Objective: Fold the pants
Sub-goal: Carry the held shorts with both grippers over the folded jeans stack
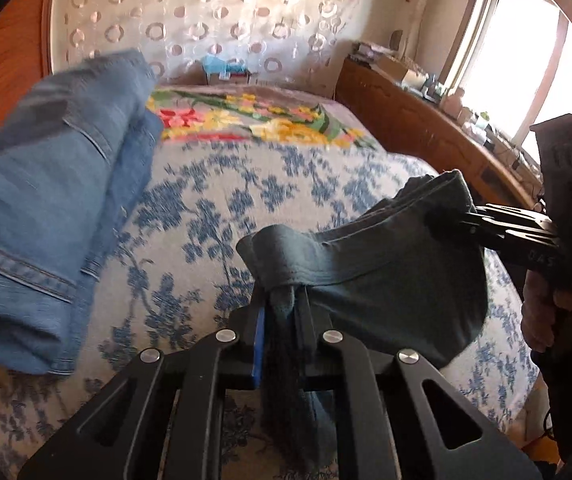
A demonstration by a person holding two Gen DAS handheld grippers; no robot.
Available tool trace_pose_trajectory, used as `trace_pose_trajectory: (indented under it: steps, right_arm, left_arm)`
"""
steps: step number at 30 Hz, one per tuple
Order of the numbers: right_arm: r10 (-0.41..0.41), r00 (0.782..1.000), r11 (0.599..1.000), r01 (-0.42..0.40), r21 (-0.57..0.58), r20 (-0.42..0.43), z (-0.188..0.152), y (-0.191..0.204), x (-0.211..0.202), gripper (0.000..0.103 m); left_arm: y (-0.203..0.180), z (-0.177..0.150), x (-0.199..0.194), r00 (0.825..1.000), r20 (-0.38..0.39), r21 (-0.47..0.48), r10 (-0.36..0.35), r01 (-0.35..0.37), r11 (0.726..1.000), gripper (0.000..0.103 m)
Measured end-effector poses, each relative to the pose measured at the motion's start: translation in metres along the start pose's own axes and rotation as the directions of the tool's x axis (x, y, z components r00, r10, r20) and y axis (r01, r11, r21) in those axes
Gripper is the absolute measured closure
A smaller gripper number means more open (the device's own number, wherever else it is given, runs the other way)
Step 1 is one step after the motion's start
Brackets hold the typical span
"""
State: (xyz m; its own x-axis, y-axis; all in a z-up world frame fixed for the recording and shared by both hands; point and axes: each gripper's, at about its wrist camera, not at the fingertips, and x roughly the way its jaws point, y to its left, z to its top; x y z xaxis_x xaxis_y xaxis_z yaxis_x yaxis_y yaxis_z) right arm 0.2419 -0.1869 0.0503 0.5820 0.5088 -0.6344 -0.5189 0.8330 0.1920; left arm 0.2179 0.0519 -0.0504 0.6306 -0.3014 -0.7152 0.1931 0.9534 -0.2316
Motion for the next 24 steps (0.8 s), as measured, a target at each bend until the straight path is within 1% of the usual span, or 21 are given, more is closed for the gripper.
trace_pose_trajectory:
  steps: [6, 13, 19, 24]
  right_arm:
    - [0.014, 0.998, 0.997, -0.009, -0.076, 0.063, 0.017, 0.02, -0.02, 0.085]
    - [0.016, 0.992, 0.988, 0.004, -0.153, 0.127, 0.037, 0.04, -0.04, 0.085]
    - [0.021, 0.989, 0.988, 0.001, -0.154, 0.145, 0.043, 0.039, -0.038, 0.085]
    - [0.021, 0.987, 0.982, 0.009, -0.188, 0.159, 0.05, 0.044, -0.031, 0.085]
  left_arm:
    - [0.01, 0.01, -0.025, 0.997, 0.064, -0.002, 0.033, -0.033, 0.999, 0.09]
    - [0.015, 0.025, -0.051, 0.989, 0.14, 0.002, 0.056, -0.057, 0.998, 0.09]
    - [0.016, 0.035, -0.065, 0.981, 0.182, 0.024, 0.061, -0.067, 0.997, 0.09]
    - [0.021, 0.041, -0.073, 0.975, 0.212, 0.016, 0.07, -0.075, 0.997, 0.09]
